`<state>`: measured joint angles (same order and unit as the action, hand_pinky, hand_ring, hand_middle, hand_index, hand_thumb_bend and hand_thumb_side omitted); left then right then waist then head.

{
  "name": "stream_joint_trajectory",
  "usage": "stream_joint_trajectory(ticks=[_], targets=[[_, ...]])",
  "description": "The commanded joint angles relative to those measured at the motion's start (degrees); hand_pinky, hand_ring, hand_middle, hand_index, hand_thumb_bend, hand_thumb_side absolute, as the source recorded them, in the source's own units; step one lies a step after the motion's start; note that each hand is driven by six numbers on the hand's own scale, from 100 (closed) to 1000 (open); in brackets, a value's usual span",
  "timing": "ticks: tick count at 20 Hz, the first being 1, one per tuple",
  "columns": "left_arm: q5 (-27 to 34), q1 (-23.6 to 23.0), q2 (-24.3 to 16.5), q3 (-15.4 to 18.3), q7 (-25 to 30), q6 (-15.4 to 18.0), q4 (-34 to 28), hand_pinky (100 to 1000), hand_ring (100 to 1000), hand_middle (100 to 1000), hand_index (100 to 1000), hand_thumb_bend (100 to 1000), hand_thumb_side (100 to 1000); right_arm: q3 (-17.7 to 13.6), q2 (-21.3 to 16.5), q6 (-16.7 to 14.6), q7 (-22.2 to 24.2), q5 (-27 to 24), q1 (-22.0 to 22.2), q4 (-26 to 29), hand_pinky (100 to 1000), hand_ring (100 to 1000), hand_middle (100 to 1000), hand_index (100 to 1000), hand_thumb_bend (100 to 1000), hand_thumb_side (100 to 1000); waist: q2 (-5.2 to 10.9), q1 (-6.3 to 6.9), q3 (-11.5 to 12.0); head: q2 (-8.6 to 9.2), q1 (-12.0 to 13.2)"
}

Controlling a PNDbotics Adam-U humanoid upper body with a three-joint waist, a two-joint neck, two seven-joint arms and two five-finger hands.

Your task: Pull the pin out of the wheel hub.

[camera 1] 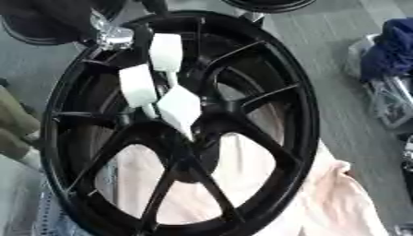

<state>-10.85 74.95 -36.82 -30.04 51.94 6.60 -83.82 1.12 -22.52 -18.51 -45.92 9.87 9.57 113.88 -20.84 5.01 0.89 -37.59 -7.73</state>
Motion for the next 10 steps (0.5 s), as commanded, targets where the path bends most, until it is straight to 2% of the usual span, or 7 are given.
stream_joint_trajectory(ticks=[1,3,8,10], targets=[[0.0,1.6,-0.3,1.4,0.0,-0.9,0.6,907,869,794,866,166,705,0.1,-1.1,-0.2,0.1,-0.8,-0.2,0.7,504,786,730,777,100,584,0.98,-0.16,-0.3,1.04,0.1],[-0.1,1.8,0.1,1.3,0.0,-1.4,1.1,913,876,797,867,208,719,0.3,-1.1,-0.2,0.3,-1.0,-0.4,0.7,505,785,730,777,100,588,0.89,-0.14,-0.5,1.24,0.2],[-1.8,1.8,0.7,0.7,0.0,-2.1,2.0,913,881,798,867,308,679,0.6,-1.0,-0.2,0.7,-1.3,-0.6,0.7,505,786,729,777,100,601,0.53,-0.11,-0.7,1.54,0.4],[-2.4,1.7,0.8,0.4,0.0,-2.2,2.2,933,893,797,871,379,662,0.7,-0.9,-0.1,0.8,-1.5,-0.7,0.7,505,786,729,778,100,607,0.35,-0.13,-0.7,1.43,0.6]])
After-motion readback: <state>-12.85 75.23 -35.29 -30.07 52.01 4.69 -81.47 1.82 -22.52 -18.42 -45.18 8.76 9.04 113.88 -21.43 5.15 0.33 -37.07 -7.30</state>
